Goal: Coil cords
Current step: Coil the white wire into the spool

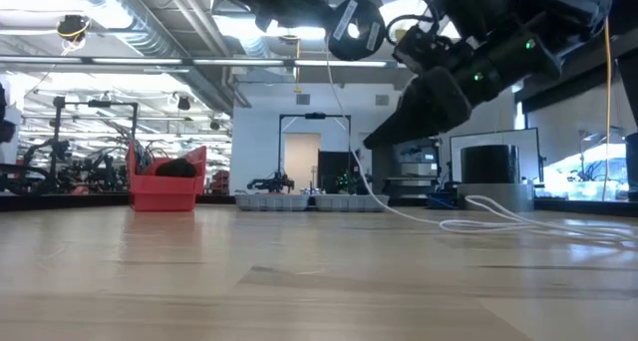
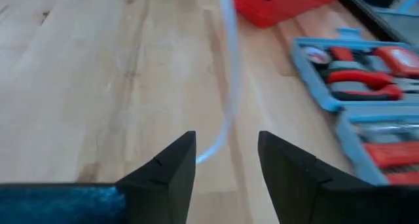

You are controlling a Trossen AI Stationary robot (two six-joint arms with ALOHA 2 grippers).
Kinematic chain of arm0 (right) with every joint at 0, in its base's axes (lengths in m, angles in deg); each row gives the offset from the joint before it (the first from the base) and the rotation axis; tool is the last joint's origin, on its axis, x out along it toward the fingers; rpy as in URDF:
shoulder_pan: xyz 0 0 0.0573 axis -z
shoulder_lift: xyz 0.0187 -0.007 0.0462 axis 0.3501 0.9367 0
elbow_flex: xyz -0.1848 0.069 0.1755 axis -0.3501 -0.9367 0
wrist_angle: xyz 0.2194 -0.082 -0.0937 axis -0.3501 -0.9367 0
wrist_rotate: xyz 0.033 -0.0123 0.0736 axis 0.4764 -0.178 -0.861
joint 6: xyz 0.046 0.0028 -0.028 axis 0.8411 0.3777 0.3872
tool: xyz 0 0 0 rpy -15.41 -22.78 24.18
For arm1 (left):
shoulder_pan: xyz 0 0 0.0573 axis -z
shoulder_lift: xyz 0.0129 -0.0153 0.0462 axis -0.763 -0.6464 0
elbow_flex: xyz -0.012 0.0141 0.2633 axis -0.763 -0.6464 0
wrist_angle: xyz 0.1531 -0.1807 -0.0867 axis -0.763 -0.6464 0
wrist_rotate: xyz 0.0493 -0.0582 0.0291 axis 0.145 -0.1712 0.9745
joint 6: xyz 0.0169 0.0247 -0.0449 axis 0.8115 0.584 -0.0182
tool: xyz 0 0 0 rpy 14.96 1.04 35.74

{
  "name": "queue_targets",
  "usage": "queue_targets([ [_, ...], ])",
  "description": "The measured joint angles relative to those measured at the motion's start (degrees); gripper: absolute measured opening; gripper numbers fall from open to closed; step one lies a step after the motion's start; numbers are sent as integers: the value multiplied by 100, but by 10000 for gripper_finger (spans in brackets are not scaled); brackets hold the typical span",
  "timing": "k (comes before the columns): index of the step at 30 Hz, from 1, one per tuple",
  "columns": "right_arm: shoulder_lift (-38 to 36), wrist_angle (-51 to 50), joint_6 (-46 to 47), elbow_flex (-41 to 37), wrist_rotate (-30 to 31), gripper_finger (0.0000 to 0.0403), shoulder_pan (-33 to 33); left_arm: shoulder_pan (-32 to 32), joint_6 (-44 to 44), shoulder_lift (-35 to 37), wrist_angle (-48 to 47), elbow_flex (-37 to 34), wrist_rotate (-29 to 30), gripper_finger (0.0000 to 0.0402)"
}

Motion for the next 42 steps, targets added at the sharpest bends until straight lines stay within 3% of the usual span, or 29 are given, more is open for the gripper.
queue_targets([
  [12, 680, 967, -1, 2, 44, 118, 79, 0, 0, -7, -13, 0, 2, 0],
  [21, 679, 858, -334, 2, 207, 10, 120, 3, 0, -7, -23, -2, 2, 0],
  [33, -1197, -1455, -620, 2, 1196, 8, 111, 20, 60, 15, -311, -2, 4, 0],
  [37, -1855, -2071, -426, 2, 1196, 4, 111, -28, 105, 17, -467, -2, 17, 0],
  [42, -2408, -2041, -97, 2, 1053, 3, 109, -164, 105, -143, -672, -2, 31, 0],
])
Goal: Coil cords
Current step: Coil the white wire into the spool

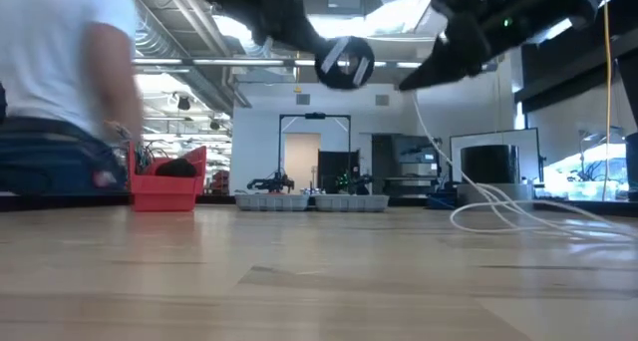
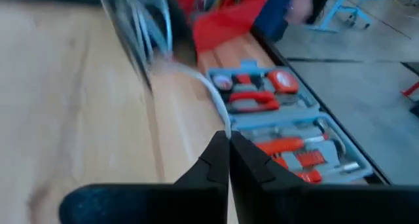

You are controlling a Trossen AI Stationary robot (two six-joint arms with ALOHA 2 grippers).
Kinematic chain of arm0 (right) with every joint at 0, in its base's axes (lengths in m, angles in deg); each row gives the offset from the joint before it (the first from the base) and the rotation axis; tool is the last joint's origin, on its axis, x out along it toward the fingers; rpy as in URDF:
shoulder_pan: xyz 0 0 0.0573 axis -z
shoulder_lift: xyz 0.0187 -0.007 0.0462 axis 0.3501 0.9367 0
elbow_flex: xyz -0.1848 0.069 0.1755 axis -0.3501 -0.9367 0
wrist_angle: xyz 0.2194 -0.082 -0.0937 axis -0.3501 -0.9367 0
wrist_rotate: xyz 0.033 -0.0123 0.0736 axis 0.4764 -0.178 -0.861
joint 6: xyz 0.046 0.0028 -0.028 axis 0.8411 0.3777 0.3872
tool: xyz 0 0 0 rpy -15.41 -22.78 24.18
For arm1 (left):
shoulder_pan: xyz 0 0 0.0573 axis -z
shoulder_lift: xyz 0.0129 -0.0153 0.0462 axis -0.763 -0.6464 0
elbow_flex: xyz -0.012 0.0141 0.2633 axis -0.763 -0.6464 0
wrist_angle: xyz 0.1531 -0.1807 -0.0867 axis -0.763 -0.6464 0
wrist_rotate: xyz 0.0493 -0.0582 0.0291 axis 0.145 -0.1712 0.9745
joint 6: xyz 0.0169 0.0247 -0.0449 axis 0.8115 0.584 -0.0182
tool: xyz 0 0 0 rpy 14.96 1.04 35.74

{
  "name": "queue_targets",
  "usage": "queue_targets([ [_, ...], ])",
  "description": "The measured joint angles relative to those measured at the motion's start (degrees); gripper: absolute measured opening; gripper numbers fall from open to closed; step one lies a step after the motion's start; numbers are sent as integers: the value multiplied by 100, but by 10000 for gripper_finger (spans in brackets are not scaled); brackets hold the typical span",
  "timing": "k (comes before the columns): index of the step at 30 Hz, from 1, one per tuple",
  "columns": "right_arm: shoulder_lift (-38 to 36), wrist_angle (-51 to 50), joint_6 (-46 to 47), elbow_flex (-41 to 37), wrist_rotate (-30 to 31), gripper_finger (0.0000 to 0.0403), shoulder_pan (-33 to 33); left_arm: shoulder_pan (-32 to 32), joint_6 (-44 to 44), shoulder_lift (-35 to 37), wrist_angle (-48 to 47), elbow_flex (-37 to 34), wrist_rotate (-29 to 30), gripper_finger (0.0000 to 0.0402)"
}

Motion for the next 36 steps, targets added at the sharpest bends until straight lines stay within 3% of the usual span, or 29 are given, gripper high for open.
queue_targets([
  [7, 52, 929, 441, 2, -994, 3, -4, -251, -144, -332, 305, -2, 8, 0],
  [19, 1154, 2593, 753, 0, -1419, 2, -4, -383, -307, -730, 1113, 0, -2, 0],
  [26, 1676, 3040, 813, 0, -1416, 3, -4, -360, -487, -733, 1480, -2, -151, 0],
  [36, 2088, 3255, 461, 0, -964, 4, -16, -203, -537, -709, 2076, -4, -425, 0],
])
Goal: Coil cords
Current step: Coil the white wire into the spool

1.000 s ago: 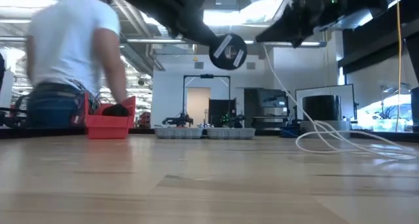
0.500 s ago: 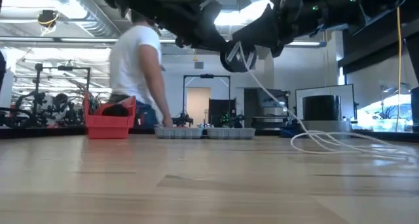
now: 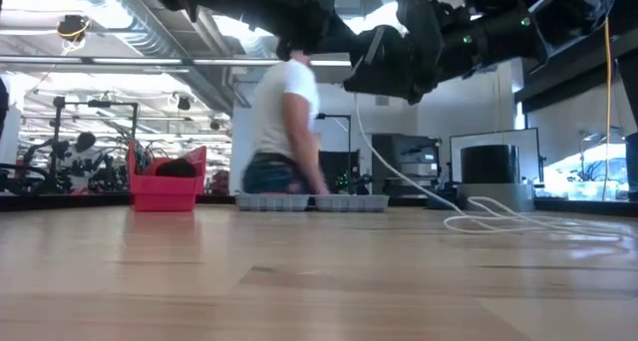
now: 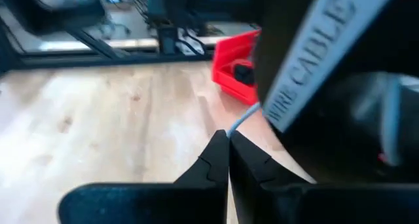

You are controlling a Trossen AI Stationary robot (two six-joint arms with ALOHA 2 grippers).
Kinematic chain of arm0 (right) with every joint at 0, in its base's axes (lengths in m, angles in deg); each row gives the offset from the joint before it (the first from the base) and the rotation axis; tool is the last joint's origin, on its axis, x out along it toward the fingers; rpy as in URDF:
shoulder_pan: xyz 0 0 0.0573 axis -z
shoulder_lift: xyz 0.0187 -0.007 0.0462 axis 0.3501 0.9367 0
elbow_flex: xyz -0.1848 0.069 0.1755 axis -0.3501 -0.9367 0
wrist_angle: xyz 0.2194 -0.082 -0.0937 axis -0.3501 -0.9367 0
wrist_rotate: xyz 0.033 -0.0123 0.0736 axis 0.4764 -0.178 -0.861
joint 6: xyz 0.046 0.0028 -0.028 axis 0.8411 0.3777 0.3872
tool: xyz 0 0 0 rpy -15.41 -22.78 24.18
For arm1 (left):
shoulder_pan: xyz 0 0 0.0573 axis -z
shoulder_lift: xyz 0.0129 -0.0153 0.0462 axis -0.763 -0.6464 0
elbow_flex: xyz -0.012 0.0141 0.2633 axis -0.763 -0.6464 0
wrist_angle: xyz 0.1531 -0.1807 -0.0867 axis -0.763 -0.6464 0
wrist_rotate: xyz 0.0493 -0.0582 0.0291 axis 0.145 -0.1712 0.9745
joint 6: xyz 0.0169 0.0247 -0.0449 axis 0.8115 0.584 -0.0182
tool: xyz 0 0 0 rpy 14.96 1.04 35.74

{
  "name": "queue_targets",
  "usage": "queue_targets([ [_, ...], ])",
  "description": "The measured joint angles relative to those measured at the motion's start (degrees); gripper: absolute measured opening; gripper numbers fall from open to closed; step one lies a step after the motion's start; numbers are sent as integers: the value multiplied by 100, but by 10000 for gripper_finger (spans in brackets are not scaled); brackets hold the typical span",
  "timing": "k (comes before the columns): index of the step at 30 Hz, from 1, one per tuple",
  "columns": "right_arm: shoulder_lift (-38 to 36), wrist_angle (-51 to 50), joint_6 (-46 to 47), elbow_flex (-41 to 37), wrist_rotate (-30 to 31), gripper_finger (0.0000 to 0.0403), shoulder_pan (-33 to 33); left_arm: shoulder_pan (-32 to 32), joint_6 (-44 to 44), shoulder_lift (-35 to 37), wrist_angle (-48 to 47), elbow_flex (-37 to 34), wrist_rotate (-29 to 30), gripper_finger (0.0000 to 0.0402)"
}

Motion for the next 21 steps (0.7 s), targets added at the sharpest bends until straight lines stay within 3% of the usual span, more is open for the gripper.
queue_targets([
  [5, 3, -294, -176, 0, 288, 5, 3, 67, 43, 182, -333, -4, -64, 0],
  [12, 0, -411, 208, 2, 157, 16, 9, 65, 69, 214, -447, -4, -90, 0],
  [19, -200, -804, 54, 0, 180, 106, 18, 86, 59, 220, -510, 4, -258, 0],
  [21, -504, -1328, -96, 1, 186, 130, 22, 86, 117, 220, -518, 4, -233, 0],
])
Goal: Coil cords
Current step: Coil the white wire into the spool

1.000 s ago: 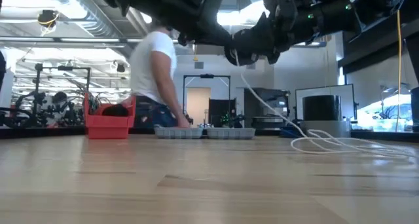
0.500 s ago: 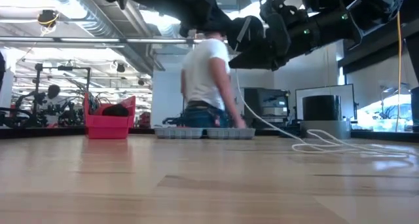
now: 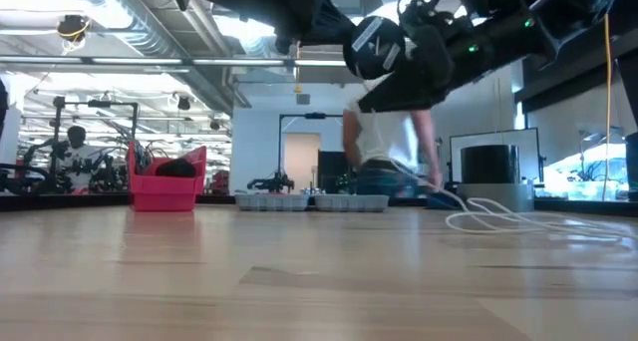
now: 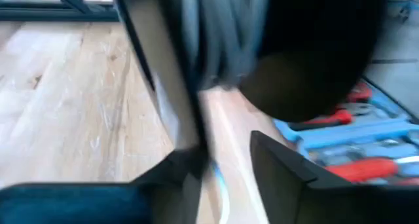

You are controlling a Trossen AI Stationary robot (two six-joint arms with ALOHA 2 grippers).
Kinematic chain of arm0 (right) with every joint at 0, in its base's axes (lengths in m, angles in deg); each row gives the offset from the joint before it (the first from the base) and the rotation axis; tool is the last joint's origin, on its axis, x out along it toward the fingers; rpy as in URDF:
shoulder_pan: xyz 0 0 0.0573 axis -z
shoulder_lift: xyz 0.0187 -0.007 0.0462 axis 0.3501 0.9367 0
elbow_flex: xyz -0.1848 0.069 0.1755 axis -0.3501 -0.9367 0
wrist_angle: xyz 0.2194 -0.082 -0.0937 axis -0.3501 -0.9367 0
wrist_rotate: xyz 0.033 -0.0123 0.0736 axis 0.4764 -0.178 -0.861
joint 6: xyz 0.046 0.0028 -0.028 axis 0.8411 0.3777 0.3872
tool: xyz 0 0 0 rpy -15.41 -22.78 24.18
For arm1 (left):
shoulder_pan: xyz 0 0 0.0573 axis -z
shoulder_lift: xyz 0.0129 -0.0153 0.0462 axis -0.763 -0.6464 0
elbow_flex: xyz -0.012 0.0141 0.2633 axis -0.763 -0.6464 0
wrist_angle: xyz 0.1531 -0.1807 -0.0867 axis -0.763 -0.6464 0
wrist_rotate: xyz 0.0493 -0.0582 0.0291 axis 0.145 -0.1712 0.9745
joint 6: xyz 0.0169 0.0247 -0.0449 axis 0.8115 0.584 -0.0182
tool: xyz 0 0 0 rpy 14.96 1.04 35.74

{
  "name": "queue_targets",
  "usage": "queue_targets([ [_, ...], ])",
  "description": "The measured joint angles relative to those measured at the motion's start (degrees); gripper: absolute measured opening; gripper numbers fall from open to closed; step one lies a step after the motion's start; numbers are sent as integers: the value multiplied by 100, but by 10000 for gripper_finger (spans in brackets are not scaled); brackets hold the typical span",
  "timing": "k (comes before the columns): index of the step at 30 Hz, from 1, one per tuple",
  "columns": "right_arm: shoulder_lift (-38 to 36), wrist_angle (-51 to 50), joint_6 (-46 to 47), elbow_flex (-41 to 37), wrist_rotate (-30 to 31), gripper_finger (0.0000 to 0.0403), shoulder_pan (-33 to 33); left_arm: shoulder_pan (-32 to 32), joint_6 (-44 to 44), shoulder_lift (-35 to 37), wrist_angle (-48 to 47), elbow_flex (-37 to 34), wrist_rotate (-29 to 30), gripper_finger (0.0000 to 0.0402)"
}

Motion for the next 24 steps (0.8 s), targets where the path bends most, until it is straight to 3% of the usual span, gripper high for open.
queue_targets([
  [7, -1546, -2295, -121, 6, -51, 173, -4, 26, 43, 2, 20, 0, 73, 0],
  [11, -1817, -3040, 165, -7, -460, 173, -4, 30, 46, 4, 42, 0, 91, 0],
  [13, -1720, -2840, 239, -180, -670, 173, -7, 26, 48, 4, 64, 0, 106, 0],
  [18, -833, -895, 180, -884, -1157, 172, -7, 26, 58, 4, 161, 2, 121, 0],
  [24, 413, 643, -17, -938, -1081, 172, -4, 24, 70, 4, 127, 2, 122, 0],
])
